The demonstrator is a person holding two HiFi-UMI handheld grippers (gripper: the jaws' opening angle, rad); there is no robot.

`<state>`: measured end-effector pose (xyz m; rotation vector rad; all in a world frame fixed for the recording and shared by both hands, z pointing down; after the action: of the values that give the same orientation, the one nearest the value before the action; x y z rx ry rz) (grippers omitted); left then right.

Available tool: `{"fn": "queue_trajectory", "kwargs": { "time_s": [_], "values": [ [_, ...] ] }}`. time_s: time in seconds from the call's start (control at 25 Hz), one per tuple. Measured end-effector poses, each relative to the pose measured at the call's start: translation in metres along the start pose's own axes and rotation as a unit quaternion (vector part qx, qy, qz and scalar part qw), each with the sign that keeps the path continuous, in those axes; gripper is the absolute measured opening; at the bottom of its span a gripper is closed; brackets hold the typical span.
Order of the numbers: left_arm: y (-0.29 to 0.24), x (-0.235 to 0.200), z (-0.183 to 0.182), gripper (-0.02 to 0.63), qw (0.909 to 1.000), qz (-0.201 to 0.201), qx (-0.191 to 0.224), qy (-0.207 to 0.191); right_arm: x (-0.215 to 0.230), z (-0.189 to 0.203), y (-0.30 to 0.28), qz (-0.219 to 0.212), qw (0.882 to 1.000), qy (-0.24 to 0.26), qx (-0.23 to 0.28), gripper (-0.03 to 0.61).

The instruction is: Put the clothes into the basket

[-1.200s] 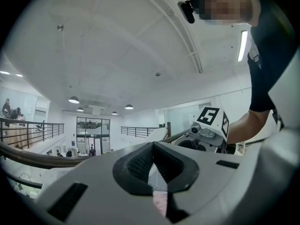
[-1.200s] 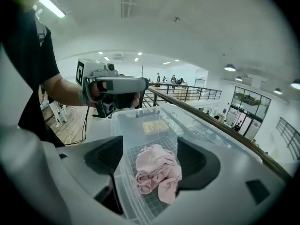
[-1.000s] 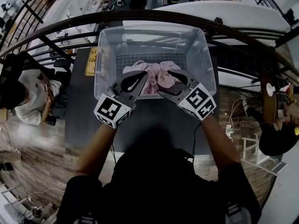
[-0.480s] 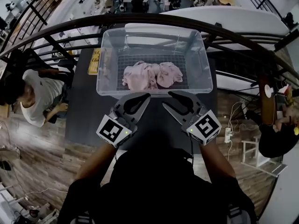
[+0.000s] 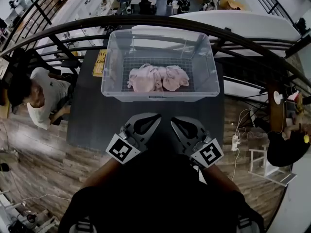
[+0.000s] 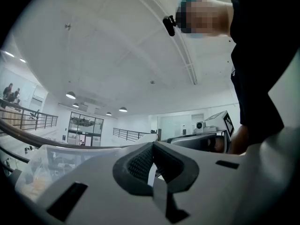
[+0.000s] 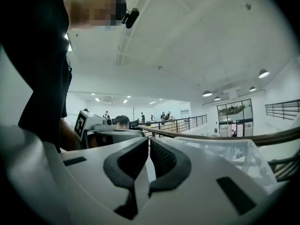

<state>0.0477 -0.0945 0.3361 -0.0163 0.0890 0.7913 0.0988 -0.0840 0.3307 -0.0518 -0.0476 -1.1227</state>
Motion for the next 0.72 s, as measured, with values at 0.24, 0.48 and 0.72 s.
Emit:
{"fn": "queue_trajectory", "kwargs": {
  "time_s": [0.24,0.48,0.72],
  "values": [
    [0.011,0.016,0.012,0.003,0.9999,0.006,-0.014,0.002,-0.010,0.011,0.009,0.022,1.000,-0.016,0.007,0.018],
    [0.016,0.017,0.025,0.003,0.9995,0.005,-0.029,0.008,-0.013,0.020,0.012,0.035,0.999,-0.007,-0.001,0.018],
    [0.015,0.014,0.026,0.003,0.9994,0.001,-0.025,0.022,-0.012,0.025,0.011,0.034,0.999,0.000,-0.002,0.018]
  ]
}}
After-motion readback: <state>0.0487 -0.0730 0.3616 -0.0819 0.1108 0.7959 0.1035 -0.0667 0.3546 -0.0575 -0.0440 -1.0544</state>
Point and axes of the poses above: the fingertips, and each gripper's own axes: y backward along the fingers, x to its right, z out of its underside, the point moved 1 cm from there along y, backward along the fingers, and after that the axes turned 8 degrees about -z, right-handed, at the moved point
